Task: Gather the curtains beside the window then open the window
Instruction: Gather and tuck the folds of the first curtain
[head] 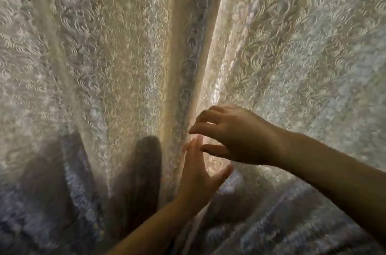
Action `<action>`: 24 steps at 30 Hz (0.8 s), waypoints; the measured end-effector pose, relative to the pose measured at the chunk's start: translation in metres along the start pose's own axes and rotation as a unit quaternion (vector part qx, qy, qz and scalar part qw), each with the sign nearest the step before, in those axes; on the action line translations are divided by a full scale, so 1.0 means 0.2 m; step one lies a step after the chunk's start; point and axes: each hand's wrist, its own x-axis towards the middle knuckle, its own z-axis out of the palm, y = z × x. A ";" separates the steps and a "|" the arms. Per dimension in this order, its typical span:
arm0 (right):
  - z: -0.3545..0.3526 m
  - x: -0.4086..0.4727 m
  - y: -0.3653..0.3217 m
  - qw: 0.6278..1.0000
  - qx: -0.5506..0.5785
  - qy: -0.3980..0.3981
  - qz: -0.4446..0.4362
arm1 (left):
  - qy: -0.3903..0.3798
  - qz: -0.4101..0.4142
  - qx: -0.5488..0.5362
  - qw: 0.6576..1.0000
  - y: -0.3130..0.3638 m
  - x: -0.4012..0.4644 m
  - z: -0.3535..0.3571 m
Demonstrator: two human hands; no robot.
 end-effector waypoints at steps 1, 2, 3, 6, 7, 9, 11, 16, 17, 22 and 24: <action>0.00 0.01 0.03 0.997 -0.069 -0.014 -0.023 | 0.017 0.008 0.016 1.000 0.01 0.03 0.04; 0.00 0.01 0.06 0.989 -0.132 -0.034 -0.050 | 0.030 0.022 0.023 0.999 0.03 0.07 0.07; 0.00 0.00 0.10 0.979 -0.180 -0.066 -0.062 | 0.035 0.028 0.014 0.999 0.05 0.10 0.10; -0.04 -0.05 0.20 0.937 -0.291 -0.191 -0.038 | 0.025 0.026 -0.015 0.999 0.09 0.20 0.15; -0.03 -0.07 0.24 0.922 -0.311 -0.229 -0.022 | 0.016 0.027 -0.027 0.999 0.08 0.22 0.18; 0.00 -0.11 0.32 0.914 -0.326 -0.243 0.009 | 0.000 0.027 -0.047 0.999 0.07 0.25 0.24; 0.02 -0.18 0.39 0.917 -0.324 -0.230 0.036 | -0.012 0.026 -0.046 0.999 0.08 0.29 0.33; 0.09 -0.46 0.61 0.935 -0.340 -0.098 0.029 | -0.045 0.041 -0.039 0.997 0.18 0.35 0.58; 0.10 -0.53 0.66 0.936 -0.340 -0.084 0.029 | -0.057 0.044 -0.039 0.997 0.21 0.36 0.65; 0.11 -1.00 0.94 0.932 -0.358 -0.047 0.027 | -0.071 0.071 -0.068 0.993 0.39 0.41 1.11; 0.07 -1.18 1.06 0.931 -0.360 -0.050 0.040 | -0.063 0.072 -0.079 0.992 0.49 0.42 1.33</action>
